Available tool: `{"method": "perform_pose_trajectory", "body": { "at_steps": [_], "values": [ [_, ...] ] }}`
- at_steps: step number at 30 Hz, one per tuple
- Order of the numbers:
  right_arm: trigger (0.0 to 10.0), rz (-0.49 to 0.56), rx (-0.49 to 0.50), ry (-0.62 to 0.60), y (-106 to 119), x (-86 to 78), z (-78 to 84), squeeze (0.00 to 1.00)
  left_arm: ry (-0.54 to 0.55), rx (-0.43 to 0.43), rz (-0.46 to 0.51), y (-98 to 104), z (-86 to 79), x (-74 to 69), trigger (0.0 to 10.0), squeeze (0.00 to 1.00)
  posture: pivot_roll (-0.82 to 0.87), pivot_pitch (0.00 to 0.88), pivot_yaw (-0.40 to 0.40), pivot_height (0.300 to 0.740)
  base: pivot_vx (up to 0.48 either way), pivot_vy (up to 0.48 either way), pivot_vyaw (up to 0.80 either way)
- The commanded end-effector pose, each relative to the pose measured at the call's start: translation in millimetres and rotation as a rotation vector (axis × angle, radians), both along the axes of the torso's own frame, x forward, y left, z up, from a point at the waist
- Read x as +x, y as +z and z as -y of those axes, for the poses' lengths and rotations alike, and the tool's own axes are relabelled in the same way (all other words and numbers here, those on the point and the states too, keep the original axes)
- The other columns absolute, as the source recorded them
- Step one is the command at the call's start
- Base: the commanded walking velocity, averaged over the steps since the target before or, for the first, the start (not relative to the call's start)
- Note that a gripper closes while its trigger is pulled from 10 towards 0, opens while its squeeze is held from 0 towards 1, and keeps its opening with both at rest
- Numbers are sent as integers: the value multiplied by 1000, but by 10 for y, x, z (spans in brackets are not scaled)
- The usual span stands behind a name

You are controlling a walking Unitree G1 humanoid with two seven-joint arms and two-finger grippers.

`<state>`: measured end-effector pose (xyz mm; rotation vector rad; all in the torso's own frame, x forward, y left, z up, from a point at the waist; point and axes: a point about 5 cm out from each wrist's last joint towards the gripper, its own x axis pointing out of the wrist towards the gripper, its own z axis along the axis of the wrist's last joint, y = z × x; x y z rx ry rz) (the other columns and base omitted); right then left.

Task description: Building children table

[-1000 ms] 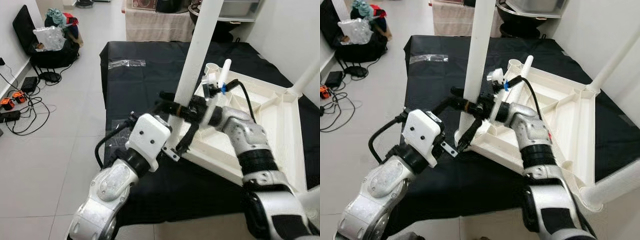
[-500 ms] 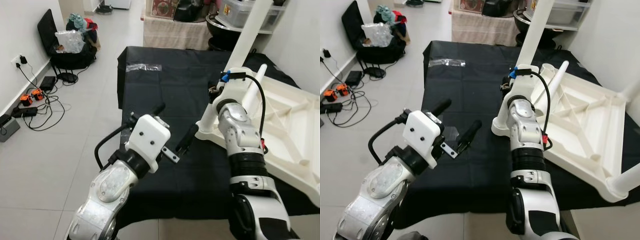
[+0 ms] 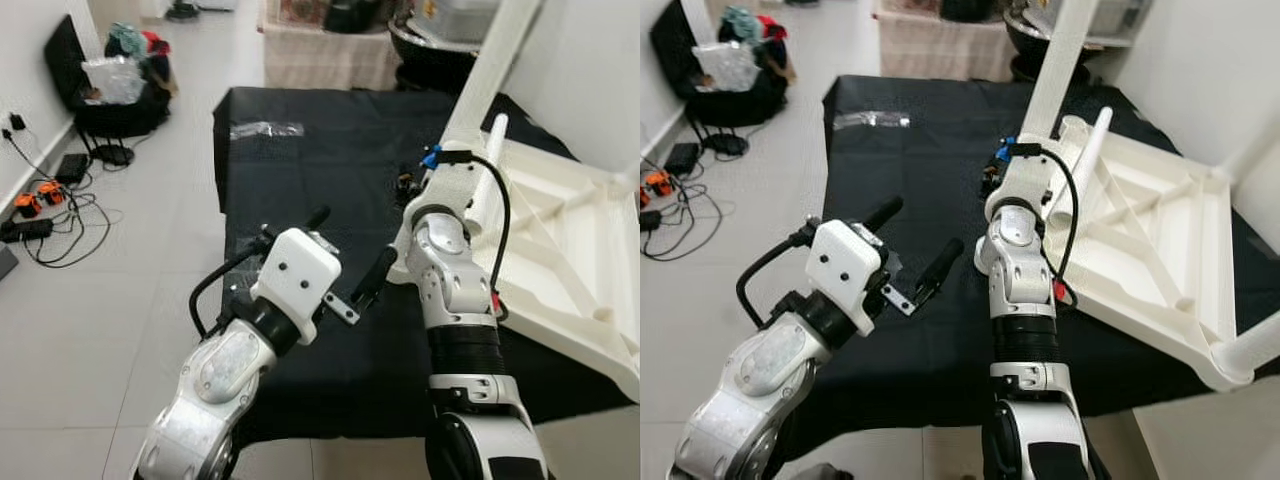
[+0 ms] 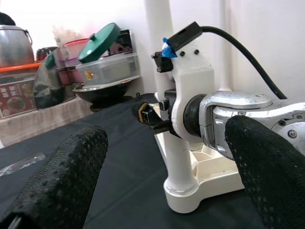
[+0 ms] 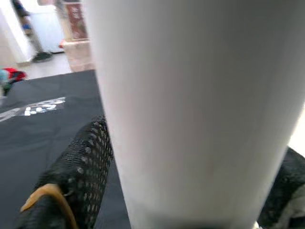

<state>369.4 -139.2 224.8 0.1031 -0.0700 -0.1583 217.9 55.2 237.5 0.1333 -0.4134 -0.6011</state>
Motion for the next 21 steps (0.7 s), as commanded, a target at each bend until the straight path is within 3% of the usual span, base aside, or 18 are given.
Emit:
{"method": "perform_pose_trajectory", "body": {
  "at_steps": [1,2,3,4,6,7,9,10,13,19,20,21],
  "values": [
    [10000,11,45,194,57,49,-84,0,-10,-3,-7,-17,27,10,10000,0,79,74,-103,740,0,0,0],
    [10000,11,45,194,57,49,-84,0,-10,-3,-7,-17,27,10,10000,0,79,74,-103,740,0,0,0],
    [10000,-4,99,415,79,52,-159,0,-10,-2,-7,-18,25,12,10000,0,74,74,-99,740,0,0,0],
    [10000,-4,99,415,79,52,-159,0,-10,-2,-7,-18,25,12,10000,0,74,74,-99,740,0,0,0],
    [10000,48,103,898,158,-110,-215,0,-11,-1,-5,-17,26,16,10000,0,78,73,-102,740,0,0,0],
    [10000,48,103,898,158,-110,-215,0,-11,-1,-5,-17,26,16,10000,0,78,73,-102,740,0,0,0],
    [10000,94,62,1212,178,-297,-179,0,-10,-1,-4,-15,26,16,10000,0,78,73,-102,740,0,0,0],
    [10000,99,57,1289,174,-341,-158,0,-10,-1,-3,-15,25,16,10000,0,78,73,-102,740,0,0,0],
    [10000,95,84,1390,165,-321,-118,0,-6,-1,-2,-11,16,14,10000,0,88,78,-104,740,0,0,0],
    [10000,69,101,1429,97,-192,-133,0,-3,1,-2,-9,10,11,10000,0,93,80,-105,740,0,0,0],
    [0,55,97,1425,52,-164,-165,0,-2,2,-2,-8,8,12,10000,0,93,80,-105,740,0,0,0],
    [0,55,97,1425,52,-164,-165,0,-2,2,-2,-8,8,12,10000,0,93,80,-105,740,0,0,0]
  ]
}}
